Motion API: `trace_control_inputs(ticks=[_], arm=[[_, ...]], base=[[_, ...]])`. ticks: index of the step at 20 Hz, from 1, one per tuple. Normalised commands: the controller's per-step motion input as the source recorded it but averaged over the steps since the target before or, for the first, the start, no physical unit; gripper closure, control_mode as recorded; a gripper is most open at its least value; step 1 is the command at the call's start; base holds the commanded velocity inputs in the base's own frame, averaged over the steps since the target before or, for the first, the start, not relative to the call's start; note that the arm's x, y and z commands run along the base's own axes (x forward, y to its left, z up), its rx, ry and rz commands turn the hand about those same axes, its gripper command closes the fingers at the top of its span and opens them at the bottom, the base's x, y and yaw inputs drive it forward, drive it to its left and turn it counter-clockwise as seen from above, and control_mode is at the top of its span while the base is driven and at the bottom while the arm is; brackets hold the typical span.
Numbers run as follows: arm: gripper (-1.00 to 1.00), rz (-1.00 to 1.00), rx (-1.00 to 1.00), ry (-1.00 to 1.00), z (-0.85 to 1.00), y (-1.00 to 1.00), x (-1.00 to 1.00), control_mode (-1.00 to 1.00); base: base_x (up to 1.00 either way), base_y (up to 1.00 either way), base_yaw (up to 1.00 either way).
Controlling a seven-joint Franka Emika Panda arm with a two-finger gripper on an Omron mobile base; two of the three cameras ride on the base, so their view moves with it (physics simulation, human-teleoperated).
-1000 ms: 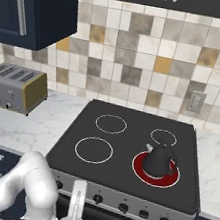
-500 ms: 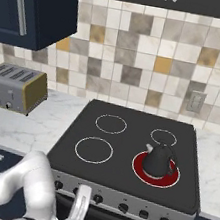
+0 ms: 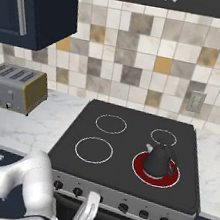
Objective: The kettle is done boiling. Turn off the stove, then wait for 300 timesteps before moving the kettle to the dining table.
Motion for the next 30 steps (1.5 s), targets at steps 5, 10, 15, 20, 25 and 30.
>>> trace_control_inputs(ticks=[5,10,15,20,25,30], arm=[[-1.0,-0.07,0.06,0.0,-0.27,-0.22,0.23,-1.0],[-1.0,-0.08,0.0,0.0,-0.19,-0.12,0.32,-1.0],[-1.0,-0.07,0.0,0.0,-0.23,-0.09,0.29,-1.0],[-1.0,-0.05,0.0,0.0,-0.32,-0.08,0.14,-1.0],[-1.0,-0.02,0.0,0.0,-0.32,-0.11,0.03,-1.0],[-1.0,0.0,0.0,-0.02,-0.3,-0.24,0.0,-1.0]], base=[[0.0,0.0,0.0],[0.0,0.0,0.0],[0.0,0.0,0.0],[0.0,0.0,0.0],[0.0,0.0,0.0],[0.0,0.0,0.0]])
